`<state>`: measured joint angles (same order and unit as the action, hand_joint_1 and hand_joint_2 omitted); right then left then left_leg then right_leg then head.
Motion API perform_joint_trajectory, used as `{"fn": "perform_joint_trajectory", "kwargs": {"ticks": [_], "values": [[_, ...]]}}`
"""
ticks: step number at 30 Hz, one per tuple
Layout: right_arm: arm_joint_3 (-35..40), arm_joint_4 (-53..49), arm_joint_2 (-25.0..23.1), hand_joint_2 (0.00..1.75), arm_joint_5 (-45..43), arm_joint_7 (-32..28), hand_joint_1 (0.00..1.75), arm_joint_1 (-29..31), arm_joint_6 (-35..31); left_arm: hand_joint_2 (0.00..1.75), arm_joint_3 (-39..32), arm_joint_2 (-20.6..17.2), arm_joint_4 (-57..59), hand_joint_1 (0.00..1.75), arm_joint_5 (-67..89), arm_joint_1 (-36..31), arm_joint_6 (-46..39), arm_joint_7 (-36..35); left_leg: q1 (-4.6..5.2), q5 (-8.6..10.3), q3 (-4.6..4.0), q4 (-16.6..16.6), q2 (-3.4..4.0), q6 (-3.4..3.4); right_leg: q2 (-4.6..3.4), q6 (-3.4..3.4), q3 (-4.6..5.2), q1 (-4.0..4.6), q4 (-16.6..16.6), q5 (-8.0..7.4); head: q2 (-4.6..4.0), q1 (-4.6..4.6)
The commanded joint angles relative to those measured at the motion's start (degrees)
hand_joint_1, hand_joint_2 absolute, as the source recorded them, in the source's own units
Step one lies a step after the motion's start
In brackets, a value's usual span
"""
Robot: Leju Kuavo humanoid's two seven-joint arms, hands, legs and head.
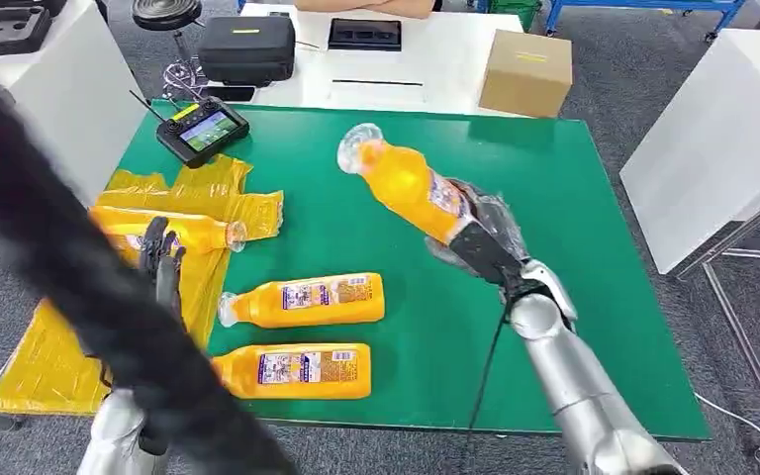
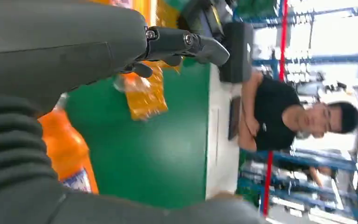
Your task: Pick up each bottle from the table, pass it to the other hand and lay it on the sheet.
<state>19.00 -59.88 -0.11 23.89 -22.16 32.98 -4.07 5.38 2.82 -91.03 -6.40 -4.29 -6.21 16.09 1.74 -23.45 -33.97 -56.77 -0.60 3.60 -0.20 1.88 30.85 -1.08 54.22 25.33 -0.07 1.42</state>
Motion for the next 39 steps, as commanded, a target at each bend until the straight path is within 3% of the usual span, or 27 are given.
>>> {"fn": "perform_joint_trajectory", "kwargs": {"ticks": [1,2,3,13,39], "values": [[4.2,12.1,-10.9,1.75,-1.7,0.0,1.75,8.9,0.1,1.75,2.4,-1.1,4.1,0.0,1.6,-4.0,-0.1,0.0,-0.03,-0.08,0.13,0.0,0.22,-0.34,-0.19,-0.16,-0.05,0.01,0.0,0.04,0.0,0.0],[4.8,12.4,-11.6,1.75,-1.7,0.5,1.75,9.3,0.1,1.75,2.6,-1.0,4.2,0.0,2.2,-4.2,-0.4,-0.1,-0.07,-0.05,0.0,0.0,0.15,-0.24,-0.14,-0.11,0.01,0.02,0.1,0.01,0.0,-0.02],[4.9,12.7,-12.4,1.75,-2.1,0.9,1.75,9.6,0.4,0.0,2.8,-0.9,4.3,0.0,2.5,-4.4,-0.5,-0.2,-0.09,-0.1,0.08,0.0,0.29,-0.35,-0.27,-0.16,-0.04,0.01,0.1,0.03,0.0,-0.02],[10.4,29.1,-19.9,1.75,-3.4,1.9,1.75,15.7,3.2,0.0,5.1,-0.4,7.8,0.0,0.8,-8.6,-0.3,0.4,-0.15,-0.01,0.0,0.1,0.18,-0.36,-0.11,-0.17,-0.02,-0.03,0.1,0.04,0.0,-0.02],[20.8,29.4,-19.9,1.75,-9.3,4.7,1.75,14.0,3.4,0.0,4.6,0.2,7.2,0.0,-1.0,-8.2,-0.9,0.9,-0.17,-0.03,-0.04,0.1,0.09,-0.39,-0.03,-0.18,-0.06,-0.06,0.0,0.09,0.0,-0.02]]}}
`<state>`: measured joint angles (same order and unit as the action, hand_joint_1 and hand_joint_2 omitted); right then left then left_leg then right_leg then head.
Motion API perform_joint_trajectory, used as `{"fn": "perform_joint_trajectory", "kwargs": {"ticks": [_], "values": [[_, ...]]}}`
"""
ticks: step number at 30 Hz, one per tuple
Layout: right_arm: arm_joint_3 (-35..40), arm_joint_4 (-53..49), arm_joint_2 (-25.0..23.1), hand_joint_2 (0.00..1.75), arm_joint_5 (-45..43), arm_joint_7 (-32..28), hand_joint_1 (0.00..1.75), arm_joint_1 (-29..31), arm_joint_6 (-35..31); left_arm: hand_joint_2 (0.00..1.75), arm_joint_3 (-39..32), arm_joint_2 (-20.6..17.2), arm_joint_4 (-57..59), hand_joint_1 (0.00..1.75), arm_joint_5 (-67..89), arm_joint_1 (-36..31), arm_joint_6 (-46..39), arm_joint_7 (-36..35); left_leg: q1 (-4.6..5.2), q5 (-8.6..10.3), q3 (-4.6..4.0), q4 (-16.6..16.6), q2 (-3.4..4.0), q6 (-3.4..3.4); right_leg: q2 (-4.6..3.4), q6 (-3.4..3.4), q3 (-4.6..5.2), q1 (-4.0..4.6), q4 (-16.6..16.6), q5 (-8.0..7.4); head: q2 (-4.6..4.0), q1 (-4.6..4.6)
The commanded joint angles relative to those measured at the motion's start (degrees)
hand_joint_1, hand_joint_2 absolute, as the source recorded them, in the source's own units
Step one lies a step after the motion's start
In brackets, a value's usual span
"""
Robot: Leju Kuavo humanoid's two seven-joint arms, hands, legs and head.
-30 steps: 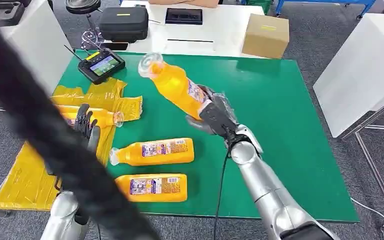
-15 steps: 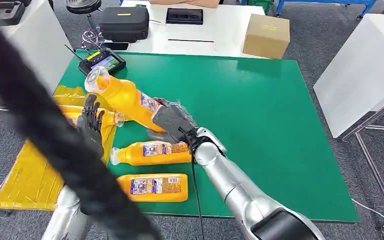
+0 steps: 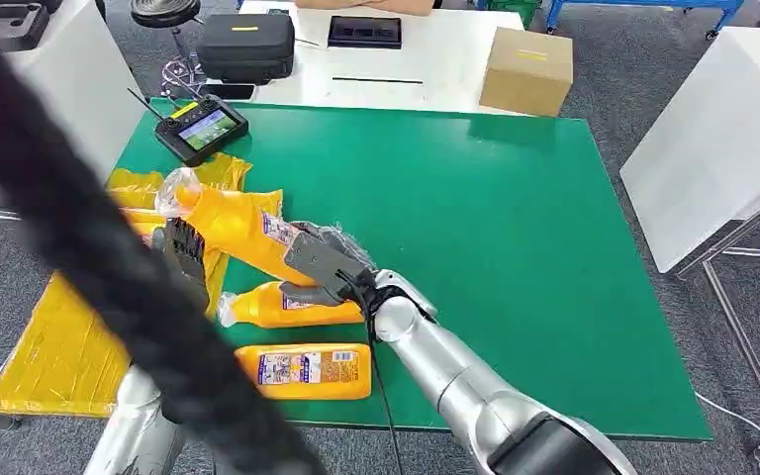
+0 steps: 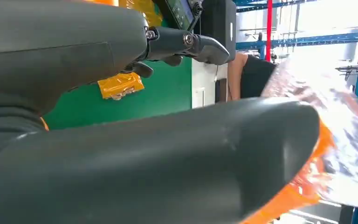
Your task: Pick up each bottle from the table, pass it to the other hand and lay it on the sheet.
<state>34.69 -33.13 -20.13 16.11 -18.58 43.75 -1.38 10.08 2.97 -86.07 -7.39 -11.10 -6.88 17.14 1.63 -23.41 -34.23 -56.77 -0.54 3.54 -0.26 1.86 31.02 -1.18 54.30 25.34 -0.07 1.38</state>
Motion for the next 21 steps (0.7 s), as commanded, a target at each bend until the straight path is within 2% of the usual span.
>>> {"fn": "perform_joint_trajectory", "kwargs": {"ticks": [1,9,13,15,21], "values": [[5.1,2.7,0.1,1.75,-1.5,1.2,1.75,3.2,0.7,0.0,-0.1,0.0,2.2,0.0,0.0,-1.4,-0.3,-0.2,-0.05,-0.04,0.16,0.0,0.02,-0.28,0.03,-0.13,-0.17,0.03,0.0,0.05,0.0,0.02],[14.1,1.6,0.1,1.75,-8.8,5.7,1.75,5.5,0.6,0.0,0.0,0.6,3.3,0.0,-0.1,-2.8,0.2,-0.2,-0.03,0.0,0.02,0.0,0.0,-0.19,0.03,-0.08,-0.02,0.01,0.0,0.02,0.0,0.02],[14.9,1.9,0.1,1.75,-9.5,5.8,1.75,5.8,0.4,0.0,0.0,0.5,3.3,0.0,-0.2,-2.8,0.3,-0.2,-0.06,-0.03,0.16,0.0,0.0,-0.33,0.06,-0.15,-0.17,0.02,0.0,0.06,0.0,0.0],[15.6,2.0,0.1,1.75,-10.3,5.8,1.75,6.0,0.3,0.0,0.1,0.6,3.3,0.0,-0.2,-2.8,0.3,-0.2,-0.05,0.0,0.04,0.0,-0.05,-0.19,0.08,-0.09,-0.06,0.02,0.0,0.03,0.0,0.0],[20.2,2.5,0.1,1.75,-13.9,7.0,1.75,7.6,-0.2,0.0,0.7,1.2,4.9,0.0,-0.3,-4.4,0.7,-0.2,-0.06,-0.03,0.17,0.0,-0.07,-0.35,0.12,-0.16,-0.2,0.02,0.0,0.08,0.0,0.02]]}}
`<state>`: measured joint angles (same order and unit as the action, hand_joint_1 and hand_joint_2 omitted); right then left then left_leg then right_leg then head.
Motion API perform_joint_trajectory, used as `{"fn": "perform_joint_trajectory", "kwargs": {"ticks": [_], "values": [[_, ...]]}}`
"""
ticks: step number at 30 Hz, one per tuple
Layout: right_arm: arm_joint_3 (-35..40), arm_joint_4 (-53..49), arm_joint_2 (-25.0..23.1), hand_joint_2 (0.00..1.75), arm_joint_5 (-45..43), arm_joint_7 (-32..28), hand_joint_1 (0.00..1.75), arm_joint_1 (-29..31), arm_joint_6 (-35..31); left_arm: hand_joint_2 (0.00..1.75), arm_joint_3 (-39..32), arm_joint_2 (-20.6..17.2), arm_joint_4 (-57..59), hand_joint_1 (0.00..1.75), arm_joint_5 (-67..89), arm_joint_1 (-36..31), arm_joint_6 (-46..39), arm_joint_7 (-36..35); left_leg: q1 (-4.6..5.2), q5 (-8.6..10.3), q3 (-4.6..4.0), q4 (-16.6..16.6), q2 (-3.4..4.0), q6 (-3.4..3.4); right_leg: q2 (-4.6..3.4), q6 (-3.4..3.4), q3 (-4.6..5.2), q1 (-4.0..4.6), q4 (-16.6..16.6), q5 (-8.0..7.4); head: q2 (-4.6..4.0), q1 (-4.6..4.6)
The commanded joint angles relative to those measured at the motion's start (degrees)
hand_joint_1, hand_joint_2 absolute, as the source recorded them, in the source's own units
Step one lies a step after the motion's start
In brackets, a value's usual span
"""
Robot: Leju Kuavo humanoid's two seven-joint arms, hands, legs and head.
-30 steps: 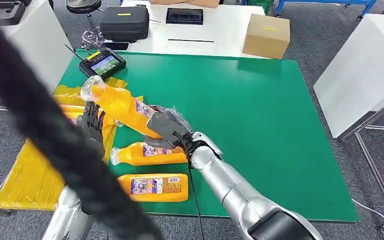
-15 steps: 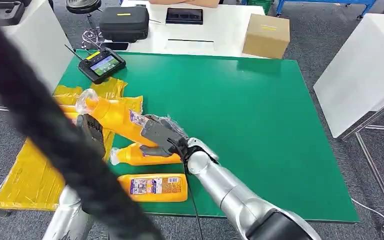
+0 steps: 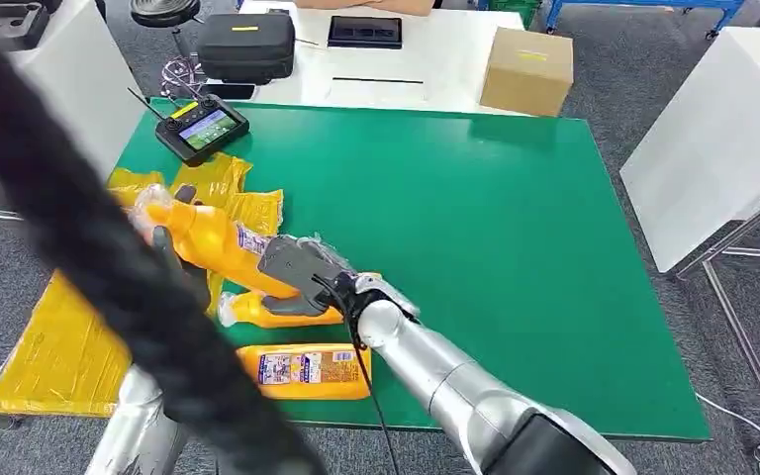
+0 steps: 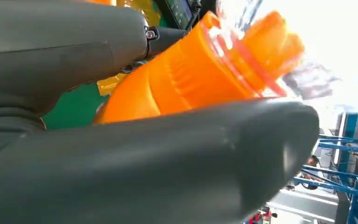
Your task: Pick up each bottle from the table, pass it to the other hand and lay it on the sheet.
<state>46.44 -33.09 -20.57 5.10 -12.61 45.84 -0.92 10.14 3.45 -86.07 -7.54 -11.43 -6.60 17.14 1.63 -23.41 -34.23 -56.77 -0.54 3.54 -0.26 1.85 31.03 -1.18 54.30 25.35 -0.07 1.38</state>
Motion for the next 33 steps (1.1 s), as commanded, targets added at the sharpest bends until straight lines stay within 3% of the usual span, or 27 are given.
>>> {"fn": "perform_joint_trajectory", "kwargs": {"ticks": [1,9,10,21,22,23,24,33], "values": [[8.5,2.4,0.6,1.75,-2.9,1.0,1.75,5.5,-0.7,0.0,0.7,0.7,4.9,0.0,-0.2,-4.1,0.4,-0.2,-0.06,-0.01,0.11,0.0,-0.09,-0.3,0.14,-0.14,-0.15,0.03,0.0,0.06,0.0,0.02],[11.6,2.8,0.6,1.75,-5.9,0.8,1.75,6.6,-1.3,0.0,0.9,1.2,5.6,0.0,-0.9,-4.9,1.5,-0.1,-0.04,0.01,0.03,0.0,-0.07,-0.19,0.1,-0.09,-0.06,0.02,0.0,0.02,0.0,0.02],[11.9,2.9,0.6,1.75,-6.3,0.8,1.75,6.6,-1.5,1.75,1.0,1.2,5.8,0.0,-0.9,-5.0,1.5,-0.1,-0.07,-0.03,0.16,0.0,-0.08,-0.32,0.13,-0.15,-0.21,0.05,0.0,0.06,0.0,0.0],[12.4,4.1,0.6,1.75,-7.1,0.1,1.75,6.9,-1.6,1.75,1.4,1.2,7.7,0.0,-1.9,-6.2,2.8,0.0,-0.05,0.0,0.08,0.0,-0.07,-0.23,0.11,-0.1,-0.12,0.03,0.0,0.04,0.0,0.0],[12.4,4.2,0.6,1.75,-7.1,0.1,1.75,6.9,-1.6,1.75,1.5,1.2,7.9,0.24,-1.9,-6.4,2.9,0.0,-0.05,-0.01,0.15,0.0,-0.09,-0.31,0.14,-0.14,-0.19,0.02,0.0,0.06,0.0,0.02],[12.4,4.3,0.6,1.75,-7.2,0.1,1.75,6.9,-1.6,1.75,1.6,1.2,8.2,1.48,-2.1,-6.5,3.0,0.1,-0.04,0.0,0.09,0.0,-0.11,-0.26,0.15,-0.12,-0.13,0.02,0.0,0.05,0.0,0.0],[12.4,4.5,0.6,1.75,-7.3,0.1,1.75,6.9,-1.6,1.75,1.7,1.2,8.3,1.69,-2.3,-6.6,3.1,0.2,-0.04,0.01,0.03,0.0,-0.09,-0.19,0.13,-0.09,-0.07,0.03,0.0,0.03,0.0,0.0],[12.4,5.0,0.6,1.75,-7.4,0.0,1.75,6.6,-1.4,1.75,1.8,1.2,8.5,1.75,-2.9,-6.7,3.4,0.7,-0.05,-0.03,0.16,0.0,-0.08,-0.31,0.13,-0.14,-0.2,0.03,0.0,0.07,0.0,0.0]]}}
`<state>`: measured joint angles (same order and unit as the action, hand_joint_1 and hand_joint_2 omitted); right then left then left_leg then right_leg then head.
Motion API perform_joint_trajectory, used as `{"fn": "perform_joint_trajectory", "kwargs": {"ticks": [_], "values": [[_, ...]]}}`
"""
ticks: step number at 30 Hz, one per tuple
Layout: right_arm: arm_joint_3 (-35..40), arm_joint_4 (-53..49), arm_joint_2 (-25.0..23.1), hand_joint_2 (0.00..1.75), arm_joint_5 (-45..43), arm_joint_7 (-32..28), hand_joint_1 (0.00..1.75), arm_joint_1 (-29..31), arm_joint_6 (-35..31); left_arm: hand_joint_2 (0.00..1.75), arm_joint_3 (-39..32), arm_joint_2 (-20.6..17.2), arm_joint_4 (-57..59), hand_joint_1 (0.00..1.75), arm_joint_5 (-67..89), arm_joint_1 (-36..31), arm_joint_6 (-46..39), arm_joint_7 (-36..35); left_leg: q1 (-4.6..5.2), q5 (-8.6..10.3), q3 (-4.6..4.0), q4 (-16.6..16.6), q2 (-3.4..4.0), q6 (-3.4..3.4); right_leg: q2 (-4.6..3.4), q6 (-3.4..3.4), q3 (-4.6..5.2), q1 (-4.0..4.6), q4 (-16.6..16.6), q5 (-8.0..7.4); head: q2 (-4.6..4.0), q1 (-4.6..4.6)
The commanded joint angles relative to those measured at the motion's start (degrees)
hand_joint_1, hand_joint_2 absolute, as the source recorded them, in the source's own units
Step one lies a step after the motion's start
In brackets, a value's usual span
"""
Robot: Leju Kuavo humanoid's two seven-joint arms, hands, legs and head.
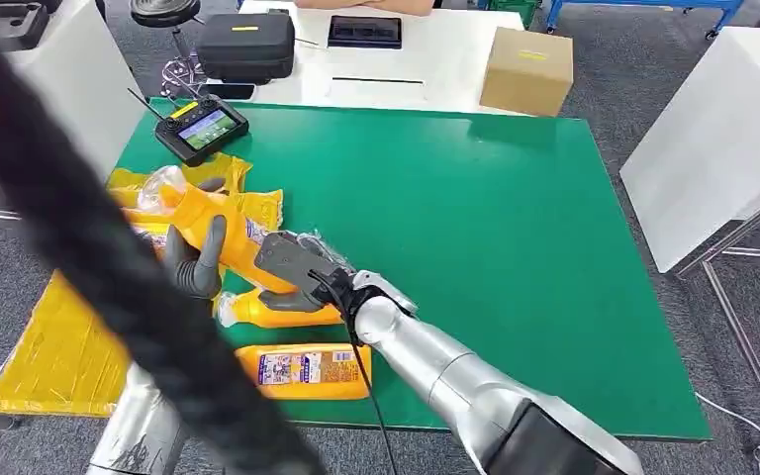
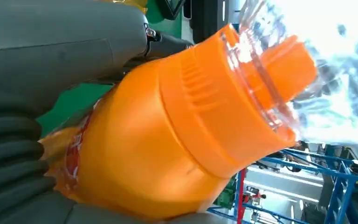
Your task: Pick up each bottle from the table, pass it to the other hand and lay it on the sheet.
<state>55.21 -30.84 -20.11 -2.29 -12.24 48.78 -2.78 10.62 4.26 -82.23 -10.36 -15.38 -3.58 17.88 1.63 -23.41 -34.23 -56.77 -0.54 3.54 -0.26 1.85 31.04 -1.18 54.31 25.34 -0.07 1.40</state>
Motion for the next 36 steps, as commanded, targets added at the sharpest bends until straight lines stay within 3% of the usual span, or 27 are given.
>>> {"fn": "perform_joint_trajectory", "kwargs": {"ticks": [1,21,22,23,25,26,36], "values": [[3.6,2.7,0.1,1.75,-0.1,-0.4,1.75,3.7,0.4,1.75,1.4,0.4,4.6,1.75,0.0,-2.7,0.4,-0.1,-0.04,-0.02,0.14,0.0,-0.08,-0.28,0.13,-0.13,-0.17,0.02,0.0,0.07,0.0,-0.02],[4.4,2.1,0.1,1.75,-0.4,-0.5,1.75,3.2,0.5,1.75,0.5,0.0,1.9,1.75,-0.2,0.2,0.4,0.0,-0.04,-0.06,0.23,0.1,0.03,-0.34,0.02,-0.16,-0.26,0.01,0.0,0.07,0.0,0.0],[4.4,2.0,0.1,1.75,-0.4,-0.5,1.52,3.1,0.5,1.75,0.5,-0.1,1.7,1.75,-0.2,0.4,0.4,0.0,-0.04,-0.04,0.15,0.0,0.03,-0.27,0.02,-0.13,-0.18,0.02,0.0,0.05,0.0,-0.02],[4.5,1.8,0.1,1.75,-0.2,-0.6,0.0,3.0,-0.4,1.75,0.3,-0.2,1.0,1.75,-0.2,0.9,0.4,0.0,-0.04,-0.03,0.08,0.0,0.02,-0.21,0.02,-0.09,-0.12,0.02,0.0,0.03,0.0,0.0],[4.4,1.0,0.1,1.75,-0.7,-0.5,0.0,2.8,-0.6,1.75,0.1,-0.4,-0.3,1.75,-0.1,1.9,0.3,-0.2,-0.05,-0.05,0.12,0.0,0.06,-0.24,-0.02,-0.11,-0.14,0.02,0.0,0.04,0.0,-0.02],[4.3,0.4,0.1,0.0,-0.6,-0.7,0.0,2.6,-2.5,1.75,-0.2,-0.5,-1.4,1.75,-0.1,2.8,0.3,-0.3,-0.05,-0.07,0.23,0.1,0.09,-0.35,-0.03,-0.16,-0.25,0.02,-0.1,0.07,0.0,-0.02],[0.4,-0.4,0.1,0.0,-3.8,-3.3,0.0,2.5,-3.8,1.75,-2.1,-0.8,-6.5,1.75,0.1,6.0,0.2,-0.3,-0.07,-0.04,0.06,0.0,0.09,-0.24,-0.04,-0.12,-0.09,0.01,0.0,0.02,0.0,0.0]]}}
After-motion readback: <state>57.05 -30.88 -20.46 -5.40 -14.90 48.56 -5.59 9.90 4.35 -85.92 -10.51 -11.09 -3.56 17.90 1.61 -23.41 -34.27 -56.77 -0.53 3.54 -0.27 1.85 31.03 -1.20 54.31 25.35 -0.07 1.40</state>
